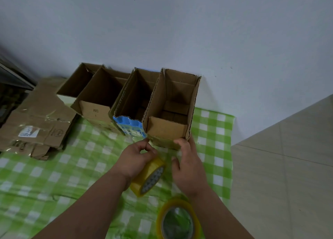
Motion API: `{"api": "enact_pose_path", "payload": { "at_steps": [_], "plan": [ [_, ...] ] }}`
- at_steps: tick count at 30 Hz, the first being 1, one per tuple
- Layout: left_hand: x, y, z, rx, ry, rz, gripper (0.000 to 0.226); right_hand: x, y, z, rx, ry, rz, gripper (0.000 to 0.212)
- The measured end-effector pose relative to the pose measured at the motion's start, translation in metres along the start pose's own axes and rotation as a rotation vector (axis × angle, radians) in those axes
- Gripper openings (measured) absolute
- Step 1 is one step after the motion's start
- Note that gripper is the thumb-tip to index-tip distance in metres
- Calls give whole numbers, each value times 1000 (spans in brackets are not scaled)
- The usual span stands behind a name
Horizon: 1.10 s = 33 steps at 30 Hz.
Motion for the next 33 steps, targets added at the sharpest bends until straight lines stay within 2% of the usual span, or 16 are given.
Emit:
{"api": "enact_pose_path", "payload": {
  "at_steps": [7,9,12,15,17,19,20,22,24,25,27,31,33],
  "plan": [
    [-24,7,13,-72,57,-156,12,-4,23,8,16,9,1,93],
    [-32,11,13,-57,55,-173,13,-6,31,8,53,-4,-70,84],
    [-42,19,12,-27,80,-183,14,-12,41,10,60,3,-222,49],
    [-52,28,11,0,104,-195,18,1,51,26,133,-116,-193,17],
    [-62,34,11,21,122,-216,19,18,59,41,326,-298,-73,29],
    [-72,41,11,49,128,-220,16,39,66,57,478,-389,69,48],
    [-77,45,11,71,117,-204,15,49,68,66,533,-430,129,51],
    [-85,54,10,119,75,-155,14,63,72,80,669,-561,157,33],
    [-98,64,13,142,50,-125,15,69,77,95,796,-658,78,6],
    [-106,68,15,147,48,-119,15,72,81,101,839,-699,22,7],
    [-127,76,18,187,33,-143,17,80,89,120,856,-758,-40,11],
    [-179,91,8,377,-139,-286,20,109,103,168,766,-931,27,28],
    [-201,96,4,456,-164,-306,21,119,107,188,712,-930,33,31]
  ]
}}
Point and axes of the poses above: each hand's wrist, its own y-axis away from the middle knuckle, its own x-axis out of the palm, z = x × y, the point moved 8 cm from there along -y, towards the middle knuckle, and after that the axes turned 8 degrees about -z, right-handed, at the moved point
